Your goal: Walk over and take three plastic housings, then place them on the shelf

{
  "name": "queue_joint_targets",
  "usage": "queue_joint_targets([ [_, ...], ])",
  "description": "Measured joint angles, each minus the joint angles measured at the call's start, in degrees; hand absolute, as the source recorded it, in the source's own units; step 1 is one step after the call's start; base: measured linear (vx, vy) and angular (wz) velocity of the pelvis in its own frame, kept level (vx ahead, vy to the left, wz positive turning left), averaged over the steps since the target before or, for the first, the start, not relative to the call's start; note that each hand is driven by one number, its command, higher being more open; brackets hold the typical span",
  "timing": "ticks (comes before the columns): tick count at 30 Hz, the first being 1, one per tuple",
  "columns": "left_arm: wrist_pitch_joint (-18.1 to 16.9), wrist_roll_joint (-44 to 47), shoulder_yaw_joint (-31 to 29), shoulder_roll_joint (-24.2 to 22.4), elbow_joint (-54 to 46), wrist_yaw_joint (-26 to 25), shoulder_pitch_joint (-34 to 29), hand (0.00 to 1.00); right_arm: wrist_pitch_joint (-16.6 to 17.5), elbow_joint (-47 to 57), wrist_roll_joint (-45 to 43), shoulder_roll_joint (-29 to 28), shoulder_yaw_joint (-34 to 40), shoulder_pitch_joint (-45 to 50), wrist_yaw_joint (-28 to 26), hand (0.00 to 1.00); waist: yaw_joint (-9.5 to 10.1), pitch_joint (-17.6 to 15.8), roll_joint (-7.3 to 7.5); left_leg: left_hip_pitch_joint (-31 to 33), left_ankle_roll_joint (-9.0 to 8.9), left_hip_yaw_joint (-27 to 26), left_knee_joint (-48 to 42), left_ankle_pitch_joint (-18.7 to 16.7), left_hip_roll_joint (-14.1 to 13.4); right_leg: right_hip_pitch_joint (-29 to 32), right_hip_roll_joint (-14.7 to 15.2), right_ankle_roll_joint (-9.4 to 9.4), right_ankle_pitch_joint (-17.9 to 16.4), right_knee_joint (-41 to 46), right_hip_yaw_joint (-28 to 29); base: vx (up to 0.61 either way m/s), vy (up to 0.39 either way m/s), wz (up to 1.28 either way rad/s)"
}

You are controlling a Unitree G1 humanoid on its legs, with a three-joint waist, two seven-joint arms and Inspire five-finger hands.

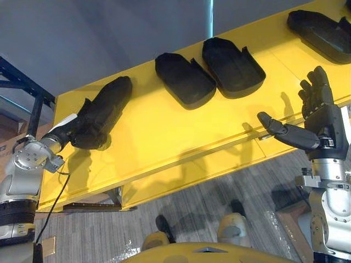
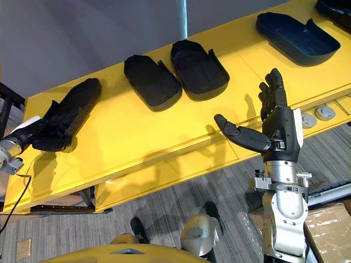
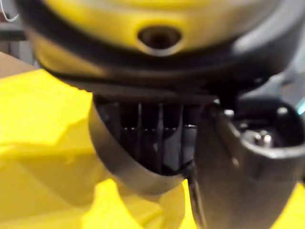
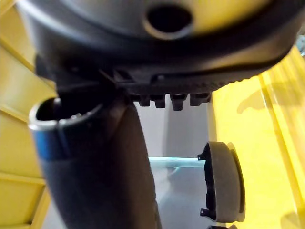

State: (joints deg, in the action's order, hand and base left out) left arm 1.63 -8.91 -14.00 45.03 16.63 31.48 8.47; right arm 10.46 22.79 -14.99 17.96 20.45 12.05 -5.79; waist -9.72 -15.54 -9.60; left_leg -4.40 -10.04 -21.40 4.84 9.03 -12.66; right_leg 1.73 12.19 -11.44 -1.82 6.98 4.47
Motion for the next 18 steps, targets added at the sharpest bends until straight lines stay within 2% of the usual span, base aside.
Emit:
queue_joint_targets([
  [4, 2.3, 0.1, 0.0, -4.4, -2.4, -2.5, -1.0, 0.0, 0.0, 0.0, 0.0, -0.3, 0.0, 0.1, 0.2, 1.0, -0.31, -0.3, 0.05, 0.0, 0.01, 0.3, 0.0, 0.0, 0.0, -0.2, 0.1, -0.04, -0.1, 0.0, -0.3, 0.0, -0.009, 0.03],
  [7, 2.9, 0.0, -0.1, -5.6, -5.9, -5.0, -2.8, 0.0, 0.0, 0.0, 0.1, -0.4, 0.0, 0.3, 0.3, 1.0, -0.52, -0.3, 0.05, -0.1, 0.01, 1.2, 0.0, 0.0, 0.0, -1.0, 0.2, 0.0, -0.3, 0.0, -1.1, 0.0, -0.019, 0.12],
  [12, 6.6, 0.2, -0.4, -12.4, -10.1, -11.2, -4.6, 0.0, 0.0, 1.5, 0.3, -2.9, -0.2, 0.5, 0.7, 1.0, -0.03, -0.4, 0.1, -0.1, 0.02, 1.4, 0.0, 0.0, 0.1, -1.2, 0.2, -0.01, -0.3, -0.1, -1.4, 0.0, -0.003, 0.01],
  [14, 8.0, 0.7, -0.5, -14.4, -10.5, -14.1, -4.6, 0.0, 0.0, 1.8, 0.3, -3.2, -0.4, 0.5, 0.9, 1.0, -0.02, -0.5, 0.19, -0.2, 0.02, 1.4, 0.0, 0.0, 0.1, -1.4, 0.2, -0.02, -0.3, -0.1, -1.4, -0.01, -0.008, 0.02],
  [18, 10.5, 2.7, -0.3, -20.1, -11.4, -24.2, -4.5, 0.0, 0.0, 1.8, 0.5, -3.9, -0.6, 0.5, 1.6, 1.0, -0.2, -0.8, 0.67, -0.4, 0.04, 1.8, 0.1, 0.1, 0.0, -2.0, 0.2, -0.08, -0.4, -0.4, -1.9, -0.03, -0.018, 0.04],
])
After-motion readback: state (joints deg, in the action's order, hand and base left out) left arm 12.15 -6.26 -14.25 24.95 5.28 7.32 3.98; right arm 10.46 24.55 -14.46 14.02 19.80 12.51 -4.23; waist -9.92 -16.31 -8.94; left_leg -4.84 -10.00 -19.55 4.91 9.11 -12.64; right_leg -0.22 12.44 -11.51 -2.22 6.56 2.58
